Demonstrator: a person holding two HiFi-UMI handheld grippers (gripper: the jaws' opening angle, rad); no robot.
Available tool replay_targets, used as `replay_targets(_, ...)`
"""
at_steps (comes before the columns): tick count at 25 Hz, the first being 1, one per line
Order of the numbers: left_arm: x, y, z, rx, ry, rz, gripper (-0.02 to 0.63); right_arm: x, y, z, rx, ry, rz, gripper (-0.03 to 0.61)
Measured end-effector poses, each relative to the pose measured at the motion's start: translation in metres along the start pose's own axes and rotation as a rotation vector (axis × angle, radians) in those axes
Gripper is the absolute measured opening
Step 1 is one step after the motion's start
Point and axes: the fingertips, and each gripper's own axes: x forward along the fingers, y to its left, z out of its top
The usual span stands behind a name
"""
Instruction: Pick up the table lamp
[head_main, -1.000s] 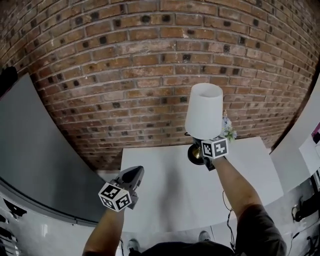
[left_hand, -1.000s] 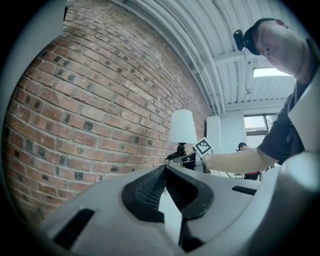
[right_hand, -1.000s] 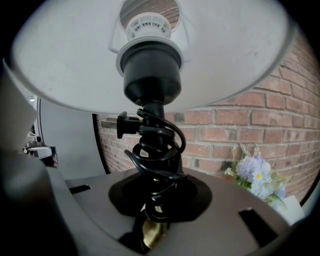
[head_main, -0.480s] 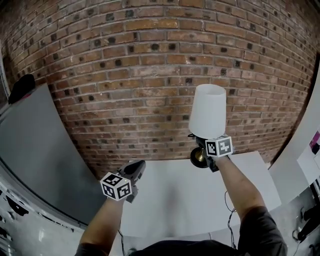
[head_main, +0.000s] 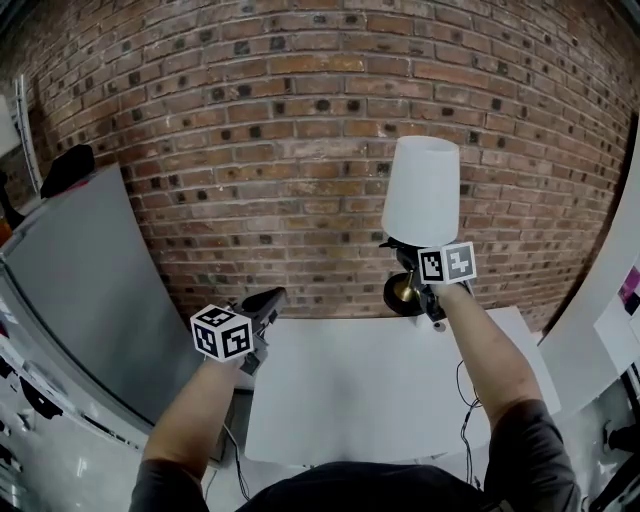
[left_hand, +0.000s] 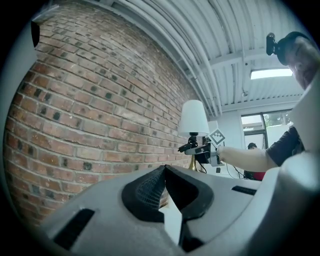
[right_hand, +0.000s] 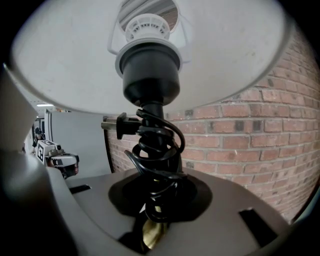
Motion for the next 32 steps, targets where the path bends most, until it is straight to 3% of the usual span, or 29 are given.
replay_targets(14, -0.012, -0.013, 0.066, 0.055, -0.017, 0.002, 0.005, -0.031, 0.019, 0.056, -0.017, -0.042, 0.014, 0.078)
replay_targets(32, -0.011, -0.018, 0.085, 0.083, -0.030, -0.011, 0.005, -0.032, 0.026, 0.060, -0.002, -0.057, 0.025, 0.080)
